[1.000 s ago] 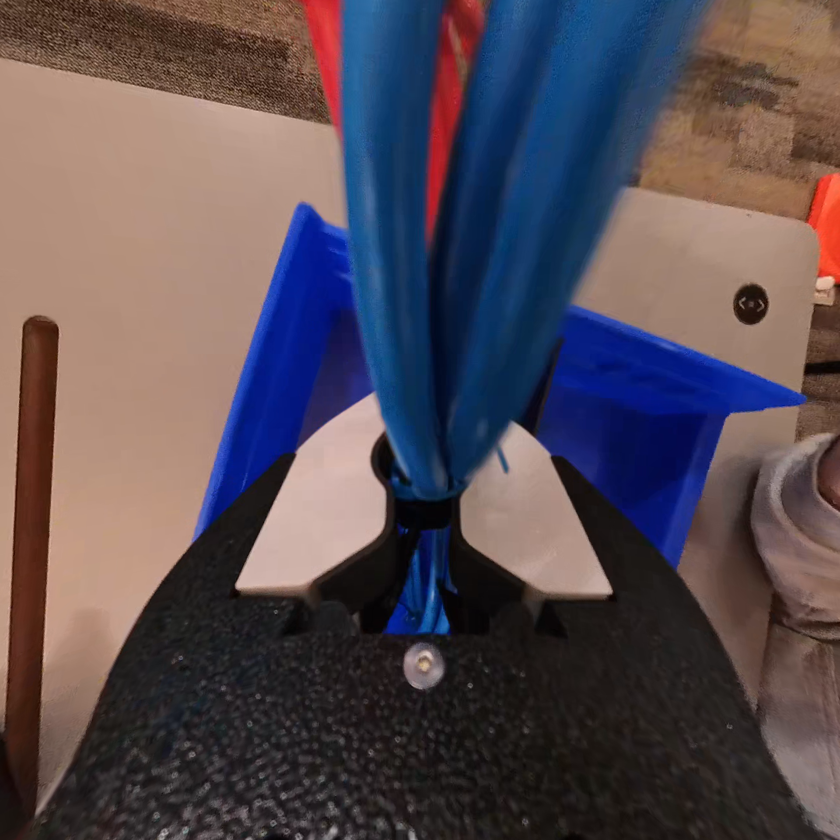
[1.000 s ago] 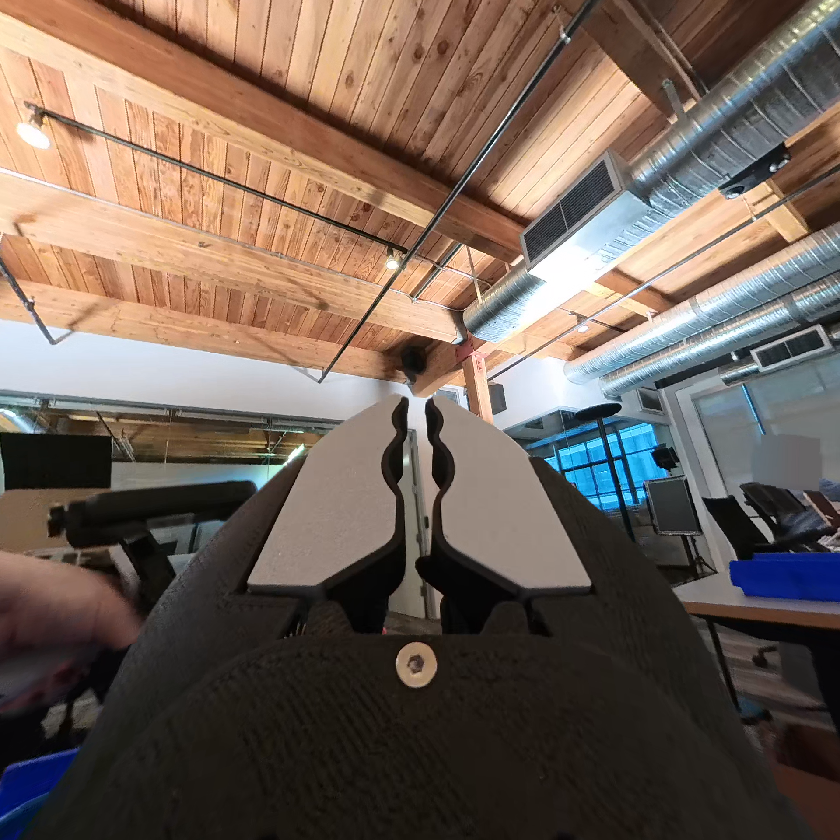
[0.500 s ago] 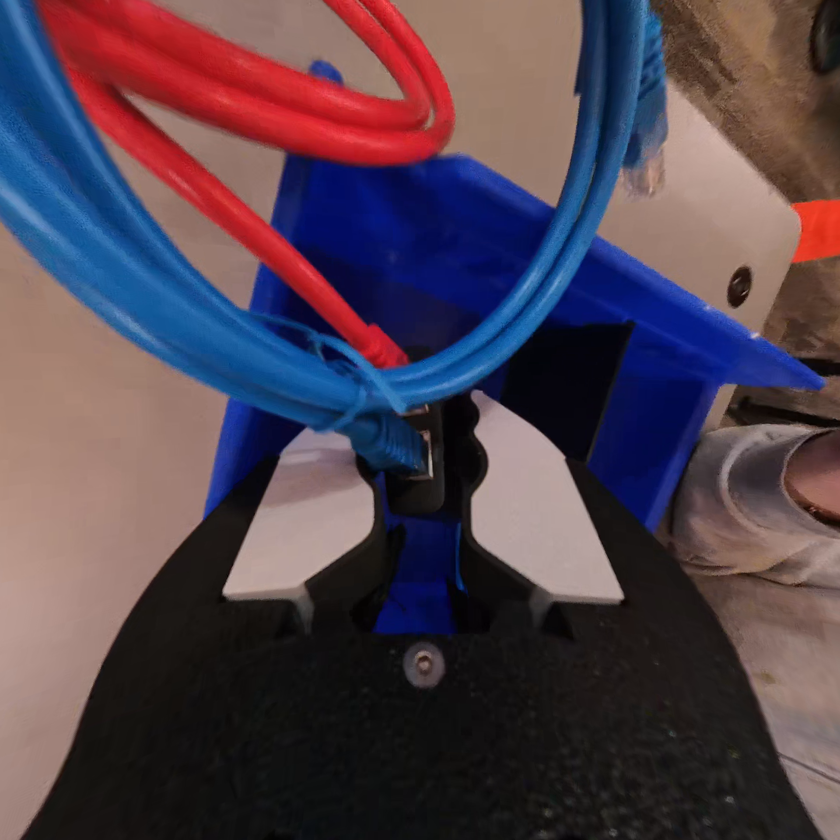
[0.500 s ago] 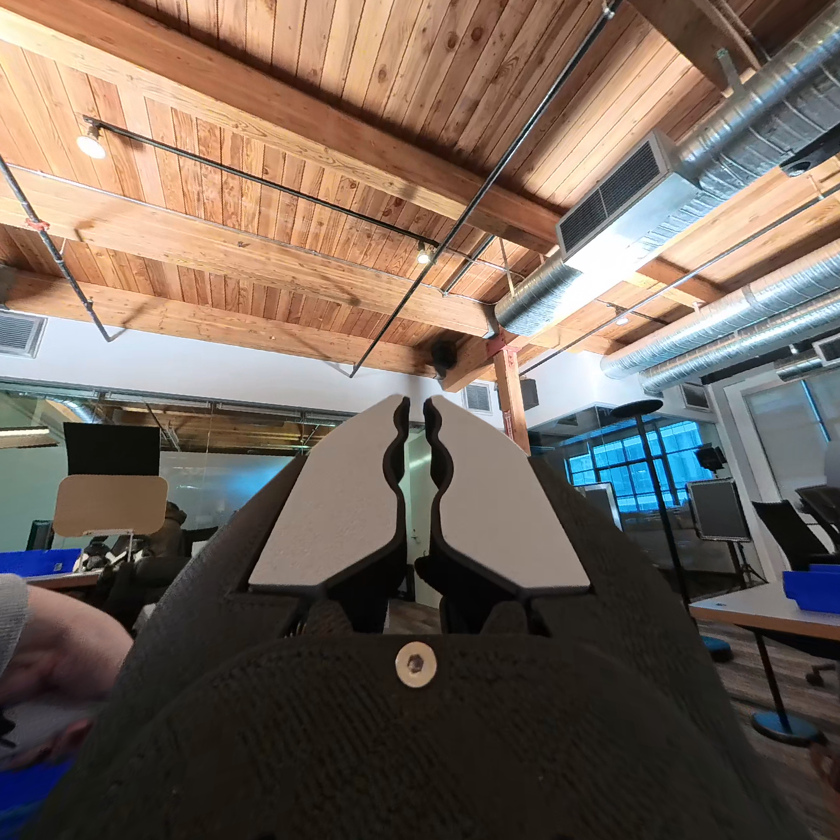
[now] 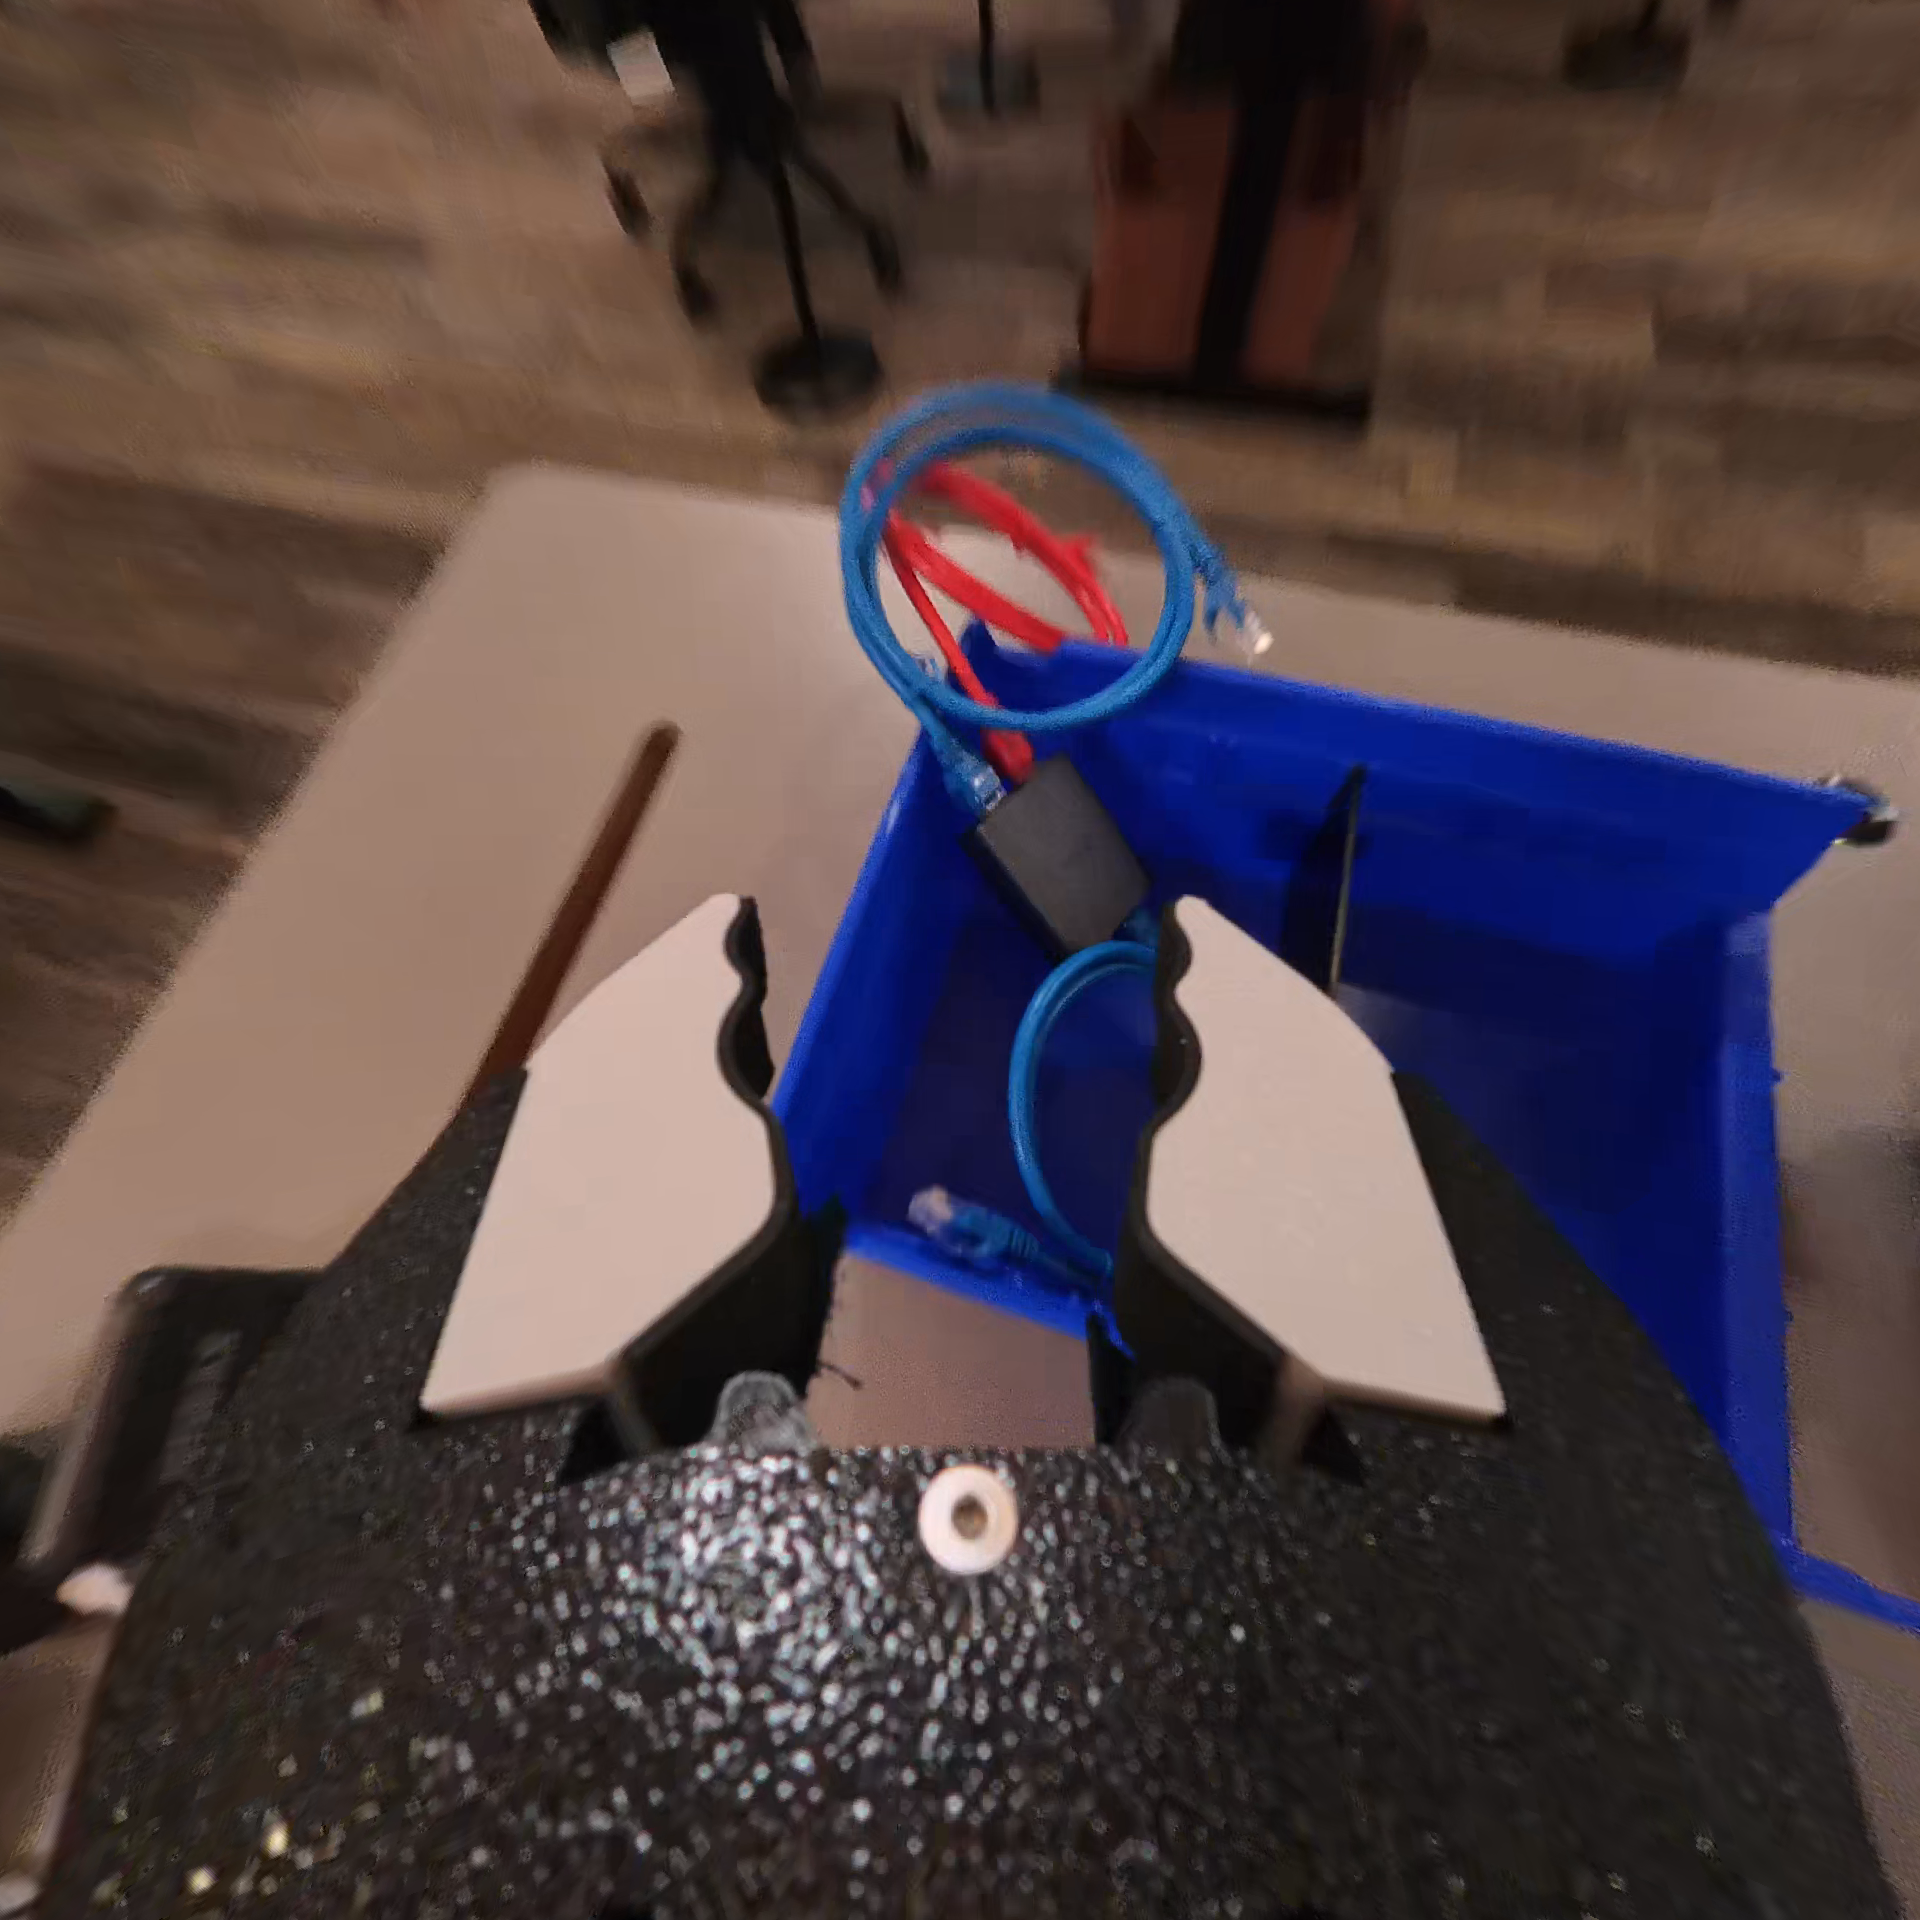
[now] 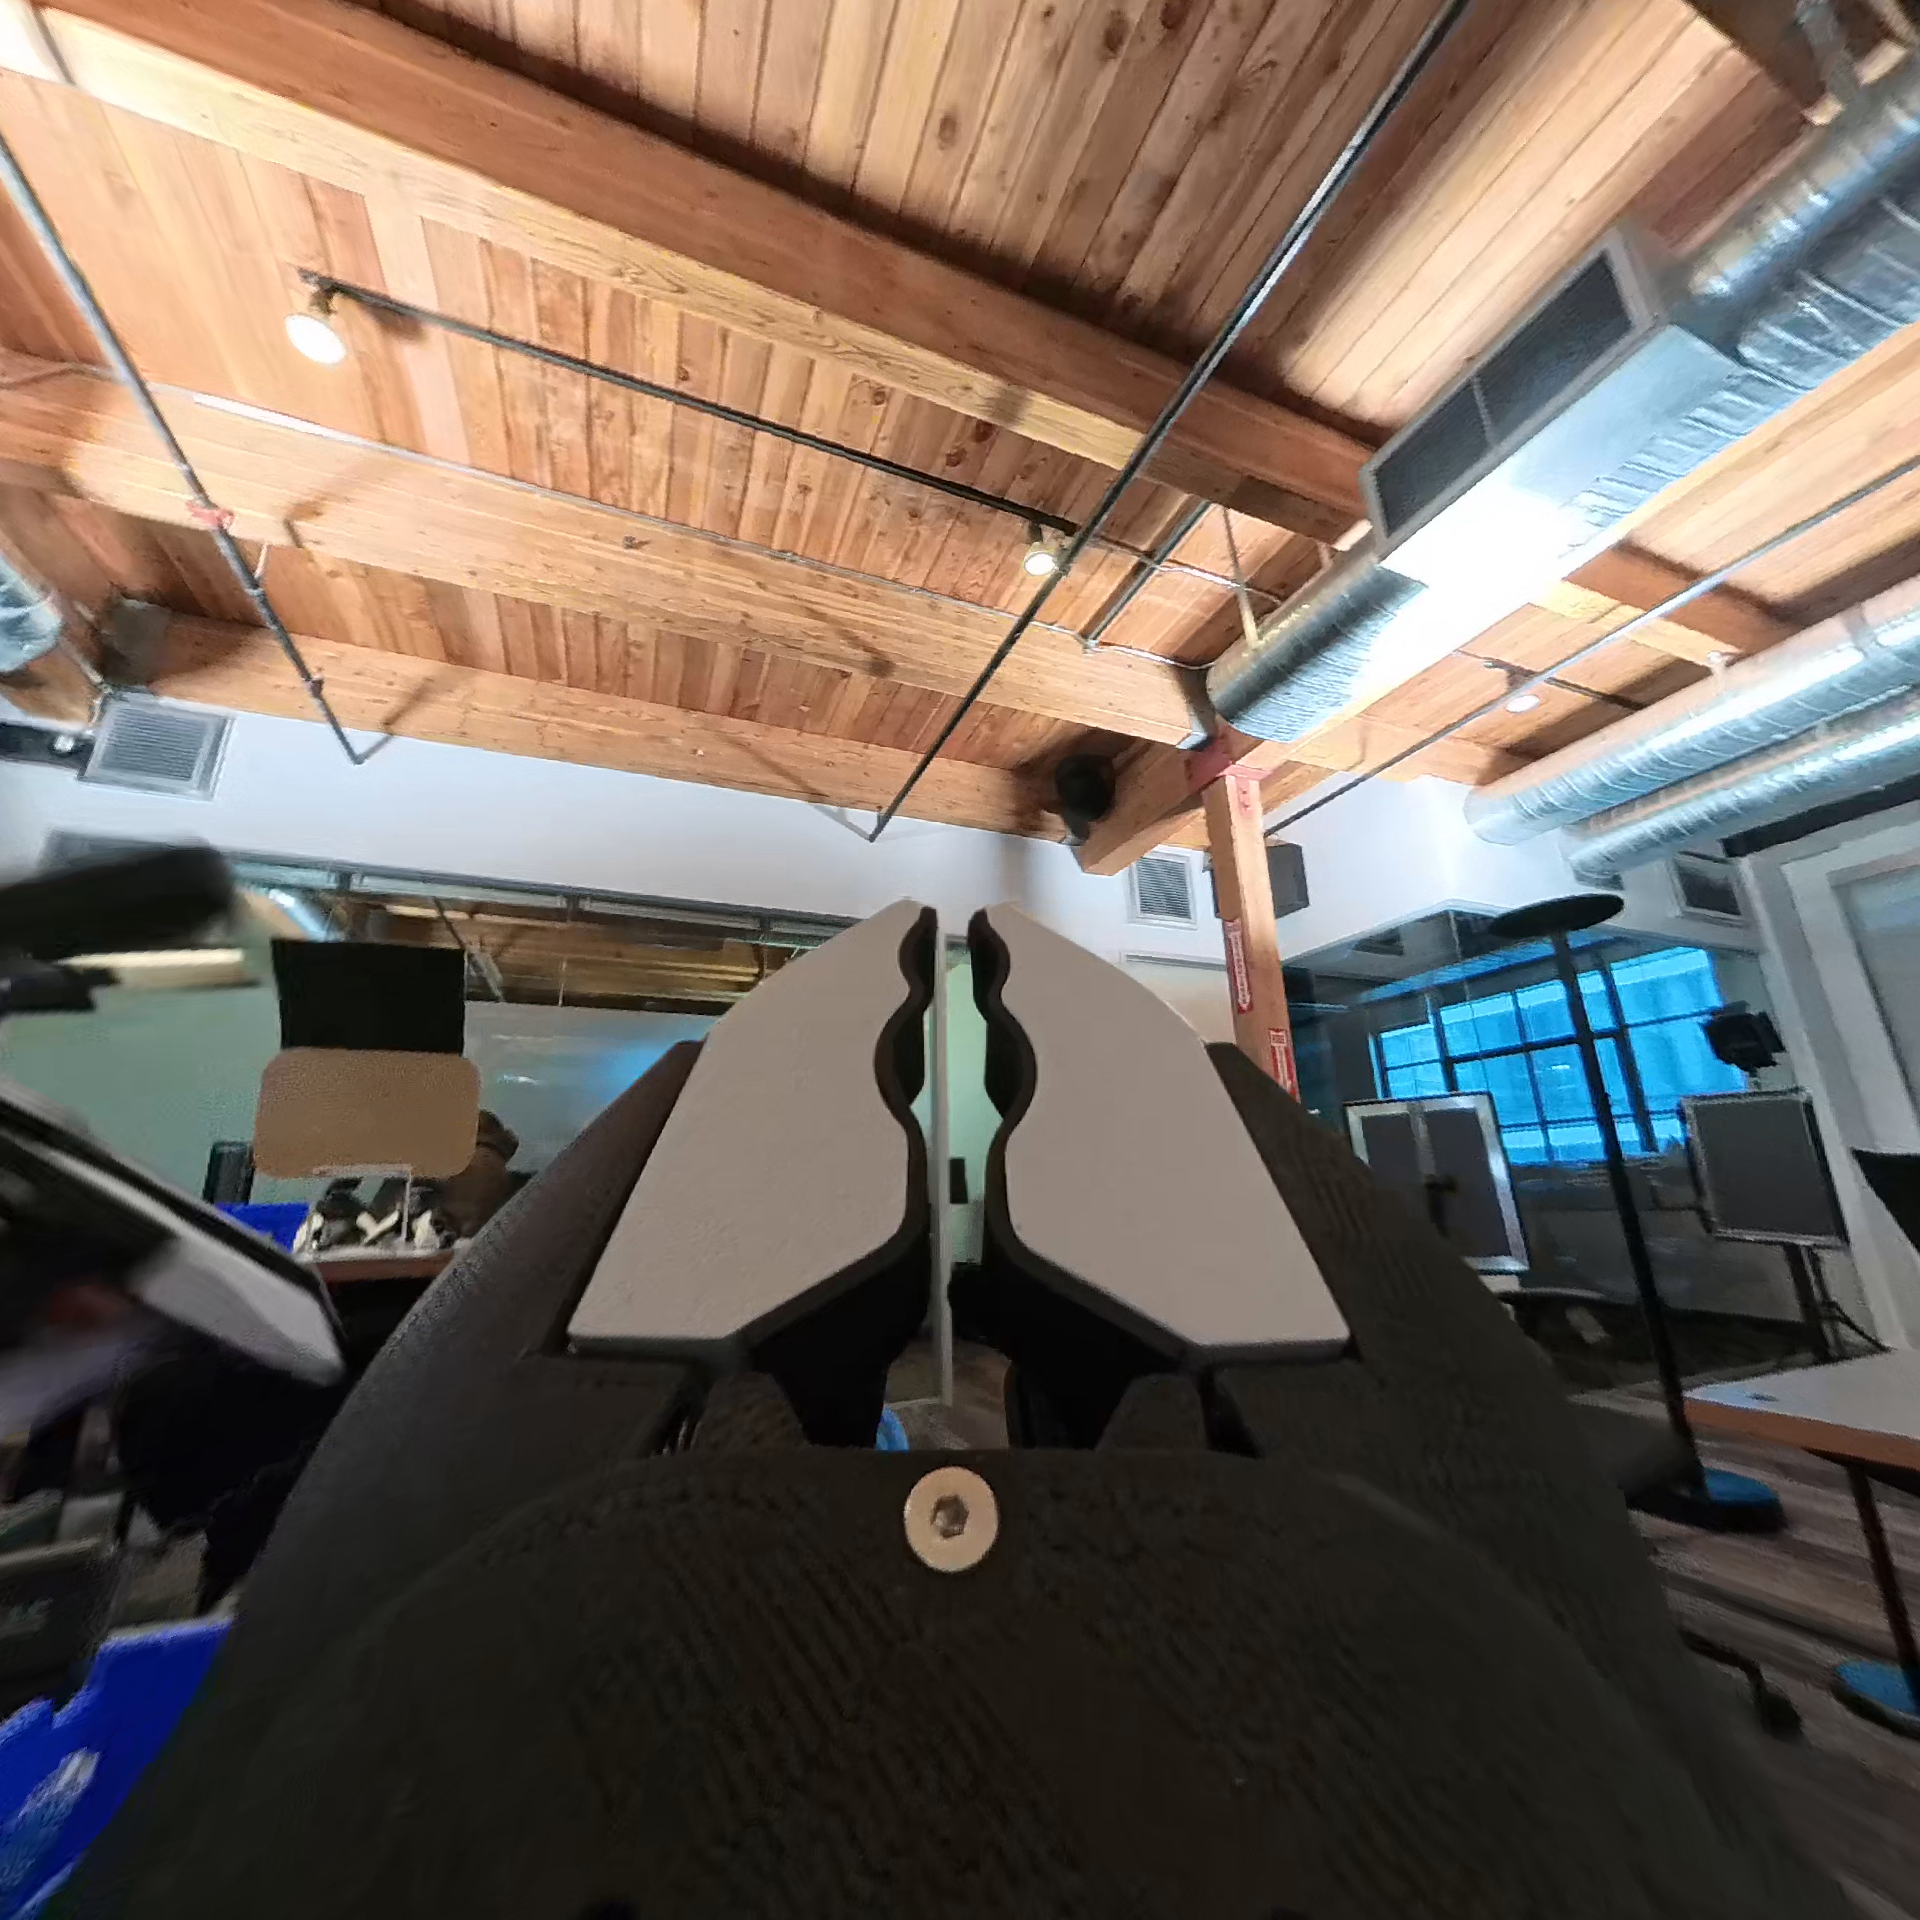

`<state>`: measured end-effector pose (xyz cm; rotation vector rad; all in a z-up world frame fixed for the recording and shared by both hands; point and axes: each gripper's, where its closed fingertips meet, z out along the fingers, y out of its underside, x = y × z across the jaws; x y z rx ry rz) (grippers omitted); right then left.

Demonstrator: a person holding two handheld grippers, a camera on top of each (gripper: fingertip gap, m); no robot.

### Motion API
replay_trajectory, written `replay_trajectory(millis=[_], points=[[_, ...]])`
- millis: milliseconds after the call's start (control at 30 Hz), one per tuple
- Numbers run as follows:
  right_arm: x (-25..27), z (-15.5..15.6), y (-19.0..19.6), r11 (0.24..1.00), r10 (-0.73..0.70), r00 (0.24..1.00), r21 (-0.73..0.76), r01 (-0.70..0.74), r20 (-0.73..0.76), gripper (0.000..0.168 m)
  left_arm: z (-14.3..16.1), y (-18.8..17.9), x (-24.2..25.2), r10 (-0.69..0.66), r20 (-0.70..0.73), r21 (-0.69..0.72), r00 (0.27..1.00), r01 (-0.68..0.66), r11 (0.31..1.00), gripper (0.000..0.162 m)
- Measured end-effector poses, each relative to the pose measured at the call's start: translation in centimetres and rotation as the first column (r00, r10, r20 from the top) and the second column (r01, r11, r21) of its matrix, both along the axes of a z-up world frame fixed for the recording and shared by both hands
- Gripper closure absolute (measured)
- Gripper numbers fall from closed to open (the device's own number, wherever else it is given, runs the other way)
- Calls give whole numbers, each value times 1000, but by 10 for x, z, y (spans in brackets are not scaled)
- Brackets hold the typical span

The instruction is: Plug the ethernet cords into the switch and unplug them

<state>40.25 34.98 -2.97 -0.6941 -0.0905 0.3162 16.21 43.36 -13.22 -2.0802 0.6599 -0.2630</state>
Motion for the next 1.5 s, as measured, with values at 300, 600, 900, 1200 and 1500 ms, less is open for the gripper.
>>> replay_trajectory(millis=[300, 600, 900, 1200, 1500], points=[[-40, 0, -6, 997, 45, 996, -66, -40, 71, 155, 122, -210, -143, 146, 439, 622, 887, -417, 663, 100], [-180, -15, -75, 899, 434, 843, -206, -386, 318, 150, 30, -346, -297, 649, 245, 663, 720, -613, 430, 128], [-312, -112, -157, 701, 704, 474, -624, -344, 529, 137, -58, -349, -296, 443, 246, 426, 862, -507, 749, 55], [-325, -194, -164, 443, 845, 356, -895, -51, 398, 111, -75, -371, -302, 442, 276, 542, 854, -518, 662, 63], [-313, -225, -144, 586, 707, 338, -782, 213, 621, 148, -81, -374, -292, 421, 276, 556, 864, -500, 664, 65]])
